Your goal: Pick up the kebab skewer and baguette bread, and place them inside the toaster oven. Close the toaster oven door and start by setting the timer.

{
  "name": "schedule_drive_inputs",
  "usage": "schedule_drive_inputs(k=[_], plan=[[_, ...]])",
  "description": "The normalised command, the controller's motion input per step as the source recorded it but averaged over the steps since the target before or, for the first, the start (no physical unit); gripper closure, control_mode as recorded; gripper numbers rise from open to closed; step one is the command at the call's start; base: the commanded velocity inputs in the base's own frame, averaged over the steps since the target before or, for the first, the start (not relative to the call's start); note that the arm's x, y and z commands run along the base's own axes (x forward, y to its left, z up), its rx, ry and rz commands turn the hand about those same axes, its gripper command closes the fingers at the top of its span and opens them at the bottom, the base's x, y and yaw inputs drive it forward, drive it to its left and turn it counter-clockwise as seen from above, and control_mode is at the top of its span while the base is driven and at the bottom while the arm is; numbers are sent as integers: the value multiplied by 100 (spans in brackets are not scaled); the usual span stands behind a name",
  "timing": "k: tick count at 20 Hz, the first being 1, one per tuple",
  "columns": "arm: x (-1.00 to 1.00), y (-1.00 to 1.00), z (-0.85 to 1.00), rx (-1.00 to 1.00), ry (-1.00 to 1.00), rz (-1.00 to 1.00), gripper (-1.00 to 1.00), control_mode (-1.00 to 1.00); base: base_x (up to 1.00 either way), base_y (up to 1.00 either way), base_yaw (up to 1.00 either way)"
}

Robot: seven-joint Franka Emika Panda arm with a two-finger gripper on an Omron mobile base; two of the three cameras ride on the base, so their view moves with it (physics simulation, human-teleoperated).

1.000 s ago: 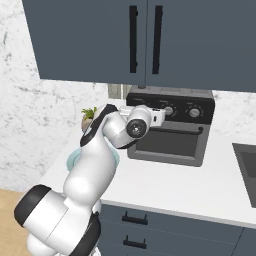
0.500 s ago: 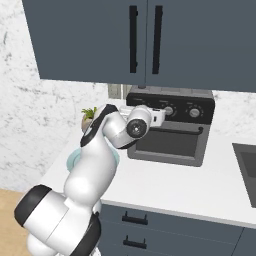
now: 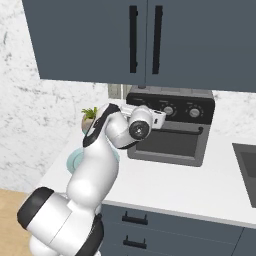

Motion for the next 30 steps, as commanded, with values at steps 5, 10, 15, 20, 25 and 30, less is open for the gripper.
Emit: schedule_drive_inputs(k=[5,10,15,20,25,30], plan=[[-9,-1,0,16,-3,-1,100,-100,0,0,0],[-3,-7,0,19,-5,0,100,-100,0,0,0],[-1,-11,0,20,-4,0,100,-100,0,0,0],[-1,-9,-1,20,-3,0,100,-100,0,0,0],[0,-6,-1,19,-3,0,100,-100,0,0,0],[0,-6,-2,20,-2,0,100,-100,0,0,0]])
